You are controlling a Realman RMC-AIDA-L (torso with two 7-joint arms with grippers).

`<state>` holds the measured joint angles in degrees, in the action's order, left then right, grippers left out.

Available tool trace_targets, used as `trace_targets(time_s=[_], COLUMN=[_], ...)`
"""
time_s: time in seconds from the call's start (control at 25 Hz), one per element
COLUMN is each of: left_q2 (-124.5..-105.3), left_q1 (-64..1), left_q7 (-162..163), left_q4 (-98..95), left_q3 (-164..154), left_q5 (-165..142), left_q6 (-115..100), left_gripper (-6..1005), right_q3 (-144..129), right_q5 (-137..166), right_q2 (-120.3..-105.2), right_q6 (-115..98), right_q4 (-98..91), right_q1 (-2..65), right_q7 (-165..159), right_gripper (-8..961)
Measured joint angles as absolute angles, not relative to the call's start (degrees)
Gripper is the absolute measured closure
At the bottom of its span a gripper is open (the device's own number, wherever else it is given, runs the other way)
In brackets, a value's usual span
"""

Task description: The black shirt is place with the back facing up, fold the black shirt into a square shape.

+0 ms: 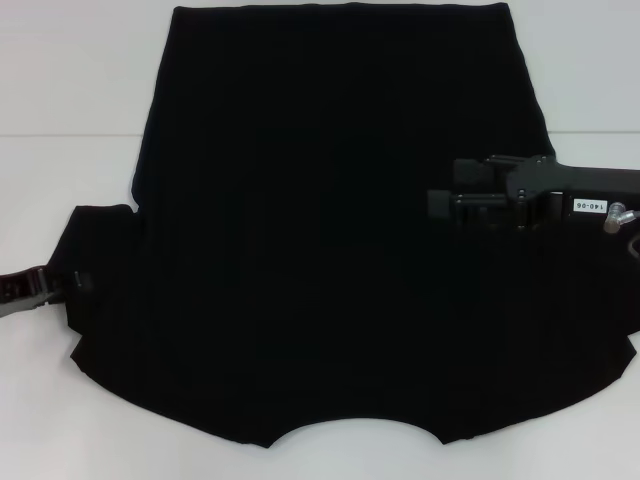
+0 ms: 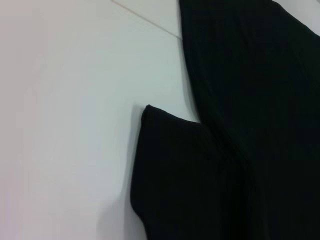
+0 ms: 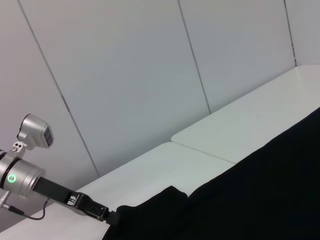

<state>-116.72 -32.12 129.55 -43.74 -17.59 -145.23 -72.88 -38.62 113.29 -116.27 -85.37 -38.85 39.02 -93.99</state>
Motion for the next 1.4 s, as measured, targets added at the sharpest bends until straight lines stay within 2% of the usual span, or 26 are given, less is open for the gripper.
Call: trace_targets(time_s=[0.28,0.48,0.8,1.4], left_q2=[-116.72,-116.83,-116.89,-116.51], left_q1=[-32.3,-32.3,-32.2,-33.0], left_q7=[129.8,129.8,129.5,129.1], left_q4=[-43.7,-43.7,-43.7,-44.1], left_q3=[-18.0,-18.2,-18.2,-18.2], left_q5=[-145.5,-145.5,-145.5,-145.5], left_q6=[-71.7,-71.2,-69.6,-63.0], left_gripper=[607,849,1001,994], right_q3=[-38.6,-38.6,-38.6,-38.6], right_q5=[113.3,113.3,112.7,112.3], right_q2=[-116.36,-116.43,-116.46,-116.78], right_q6=[-85.4,-85.4,-85.4,-85.2], right_q4=[-39.1,-39.1,-39.1,-38.8], right_q1=[38.9,38.8,38.5,38.5], right_q7=[-94.0,-93.9,-93.8,-93.8], right_gripper=[71,71,71,71])
